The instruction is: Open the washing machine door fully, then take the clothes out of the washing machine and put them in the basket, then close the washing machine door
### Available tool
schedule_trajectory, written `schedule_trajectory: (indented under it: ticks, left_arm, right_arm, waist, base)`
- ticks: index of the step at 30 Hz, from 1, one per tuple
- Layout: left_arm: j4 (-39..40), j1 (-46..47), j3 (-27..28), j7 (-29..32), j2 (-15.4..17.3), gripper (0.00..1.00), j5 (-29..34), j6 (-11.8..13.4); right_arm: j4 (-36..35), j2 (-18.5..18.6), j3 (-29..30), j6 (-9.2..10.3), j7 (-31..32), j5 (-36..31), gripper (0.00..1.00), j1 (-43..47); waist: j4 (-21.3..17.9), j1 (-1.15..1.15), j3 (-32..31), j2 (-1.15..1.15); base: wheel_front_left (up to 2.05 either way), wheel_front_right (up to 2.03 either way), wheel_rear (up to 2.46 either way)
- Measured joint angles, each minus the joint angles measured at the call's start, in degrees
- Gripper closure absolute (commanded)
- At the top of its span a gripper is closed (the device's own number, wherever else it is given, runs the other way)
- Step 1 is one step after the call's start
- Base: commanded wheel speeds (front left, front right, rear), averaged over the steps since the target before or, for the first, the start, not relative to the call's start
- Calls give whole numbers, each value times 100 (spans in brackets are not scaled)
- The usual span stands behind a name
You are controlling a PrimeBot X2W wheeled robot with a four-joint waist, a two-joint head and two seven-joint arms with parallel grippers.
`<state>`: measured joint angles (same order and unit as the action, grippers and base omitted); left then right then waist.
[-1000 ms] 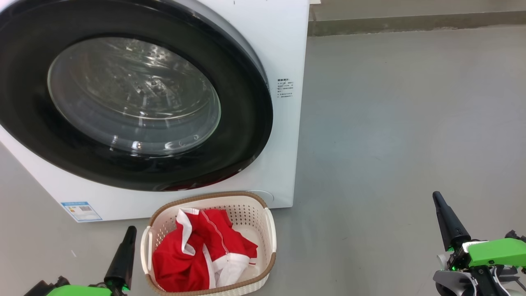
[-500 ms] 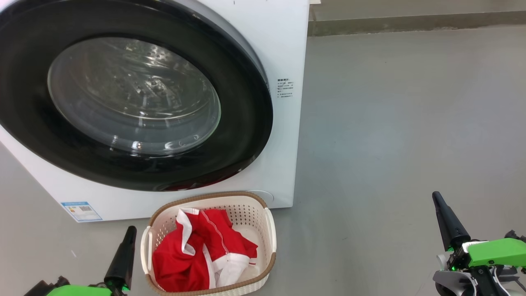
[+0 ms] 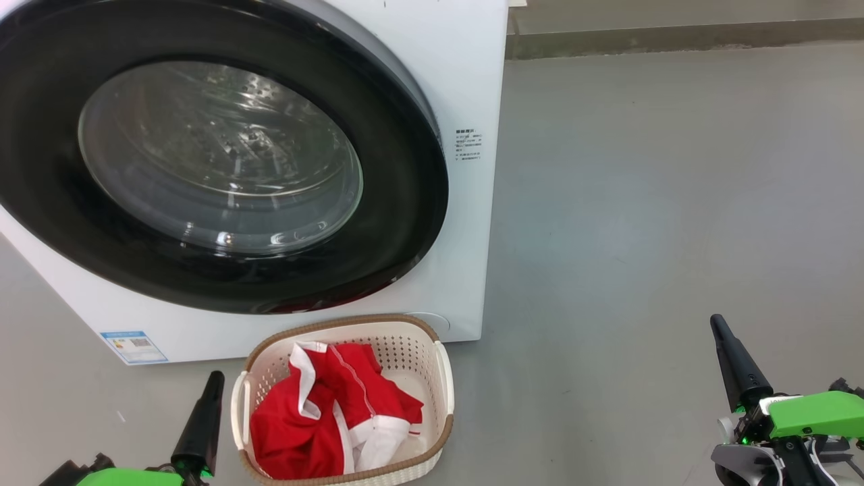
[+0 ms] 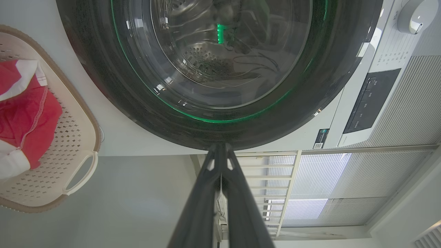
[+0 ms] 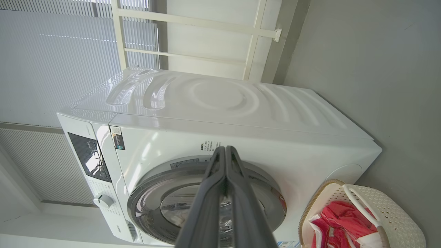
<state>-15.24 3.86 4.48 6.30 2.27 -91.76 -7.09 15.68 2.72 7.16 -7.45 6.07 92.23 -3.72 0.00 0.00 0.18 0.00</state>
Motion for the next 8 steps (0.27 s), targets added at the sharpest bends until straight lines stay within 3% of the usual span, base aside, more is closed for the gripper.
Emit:
schedule_trajectory:
  ticks: [8]
  left_arm:
    - [0,0,0,0,0,100,0,0]
  right_arm:
    - [0,-2,3,0,0,0,100,0]
  waist:
    - [0,0,0,0]
  base:
    - [0,0,0]
